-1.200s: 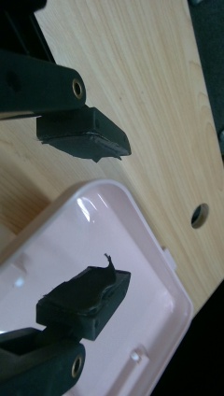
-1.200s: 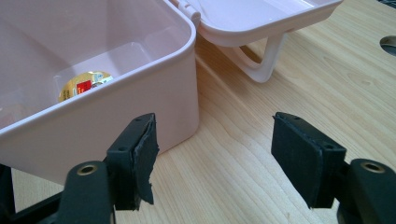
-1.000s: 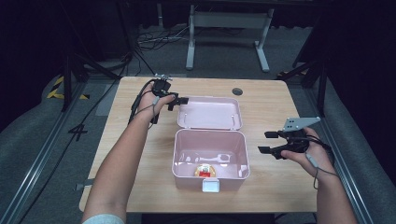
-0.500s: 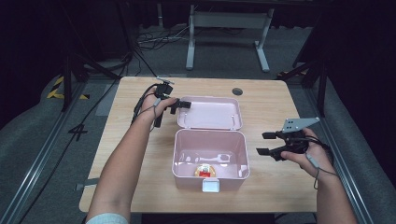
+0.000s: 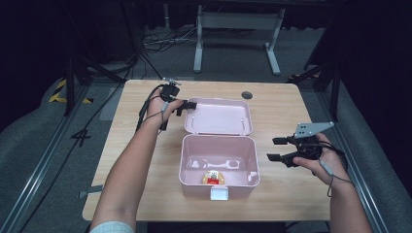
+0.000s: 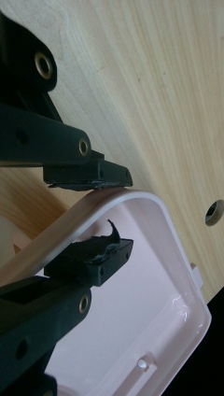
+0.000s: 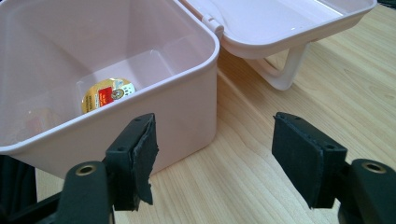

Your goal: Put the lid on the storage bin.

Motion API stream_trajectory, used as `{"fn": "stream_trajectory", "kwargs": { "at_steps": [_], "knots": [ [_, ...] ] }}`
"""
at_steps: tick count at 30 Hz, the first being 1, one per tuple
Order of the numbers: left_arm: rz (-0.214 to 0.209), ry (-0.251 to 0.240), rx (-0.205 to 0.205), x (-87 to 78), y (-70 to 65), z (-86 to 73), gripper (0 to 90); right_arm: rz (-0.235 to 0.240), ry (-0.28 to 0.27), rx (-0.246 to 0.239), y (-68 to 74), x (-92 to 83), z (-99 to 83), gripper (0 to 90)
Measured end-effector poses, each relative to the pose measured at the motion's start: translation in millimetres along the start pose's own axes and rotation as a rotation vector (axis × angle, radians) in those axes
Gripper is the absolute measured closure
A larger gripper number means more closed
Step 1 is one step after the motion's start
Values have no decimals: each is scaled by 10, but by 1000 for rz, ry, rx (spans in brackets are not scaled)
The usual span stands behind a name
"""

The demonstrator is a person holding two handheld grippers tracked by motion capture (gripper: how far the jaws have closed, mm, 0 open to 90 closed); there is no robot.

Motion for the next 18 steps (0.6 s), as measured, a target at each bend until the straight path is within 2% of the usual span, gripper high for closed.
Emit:
{"fn": "stream_trajectory", "kwargs": {
  "at_steps": [12,15,18],
  "knots": [
    [77,-40,107,-149,-186,188,675,-2,16,-6,16,-11,6,341],
    [84,-54,115,-181,-214,217,685,1,12,-3,19,-15,10,341],
    [69,-63,114,-224,-230,243,686,-1,13,-3,16,-17,9,340]
  ]
}}
Point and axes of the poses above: each handheld gripper's, and its own axes: x roughly forward along the jaws, z roughly out of its top, y roughly to its left, the point moved 3 cm from there along x, roughly forward along the jaws, and after that the axes turned 7 degrees about -z, right-handed, at the moved point
